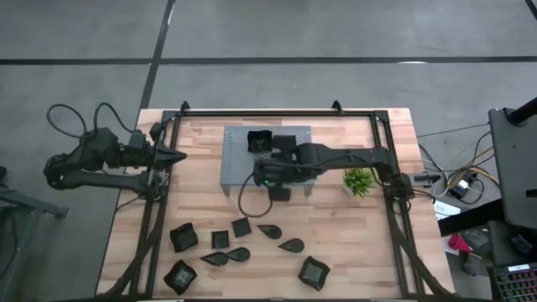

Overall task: Pick & Place Mini shaped plates
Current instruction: Stack the distorted square plate on top of the distorted square plate on the shelf

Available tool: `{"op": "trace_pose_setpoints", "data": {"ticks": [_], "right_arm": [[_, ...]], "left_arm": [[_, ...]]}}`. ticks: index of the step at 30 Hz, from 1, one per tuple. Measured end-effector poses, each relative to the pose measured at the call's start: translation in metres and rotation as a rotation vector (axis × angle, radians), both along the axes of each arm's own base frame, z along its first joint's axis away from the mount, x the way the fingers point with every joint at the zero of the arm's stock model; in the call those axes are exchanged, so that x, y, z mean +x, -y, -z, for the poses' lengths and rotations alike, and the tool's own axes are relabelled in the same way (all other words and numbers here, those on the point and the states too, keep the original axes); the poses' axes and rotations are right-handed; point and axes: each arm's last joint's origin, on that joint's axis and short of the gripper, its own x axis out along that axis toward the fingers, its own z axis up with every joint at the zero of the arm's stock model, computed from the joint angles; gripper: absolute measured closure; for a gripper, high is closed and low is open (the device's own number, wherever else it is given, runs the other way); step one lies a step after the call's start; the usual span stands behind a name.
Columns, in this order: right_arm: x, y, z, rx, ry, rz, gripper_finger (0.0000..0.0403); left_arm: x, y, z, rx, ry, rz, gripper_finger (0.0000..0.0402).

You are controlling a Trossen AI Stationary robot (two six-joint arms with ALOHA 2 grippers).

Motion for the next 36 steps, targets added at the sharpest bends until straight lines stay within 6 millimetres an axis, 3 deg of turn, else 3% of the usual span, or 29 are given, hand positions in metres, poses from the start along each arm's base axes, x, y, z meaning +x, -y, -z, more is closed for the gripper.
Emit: {"op": "trace_pose_setpoints", "data": {"ticks": [11,17,27,36], "right_arm": [[-0.036,-0.063,-0.014,0.445,-0.06,0.074,0.0344],[-0.046,-0.095,-0.005,0.535,-0.149,0.099,0.034],[-0.07,-0.148,0.034,0.432,-0.202,0.288,0.0298],[-0.084,-0.163,0.088,0.307,-0.299,0.384,0.0242]], "left_arm": [[0.0,0.0,0.0,0.0,0.0,0.0,0.0401],[0.0,0.0,0.0,0.0,0.0,0.0,0.0401],[0.0,0.0,0.0,0.0,0.0,0.0,0.0401],[0.0,0.0,0.0,0.0,0.0,0.0,0.0401]]}}
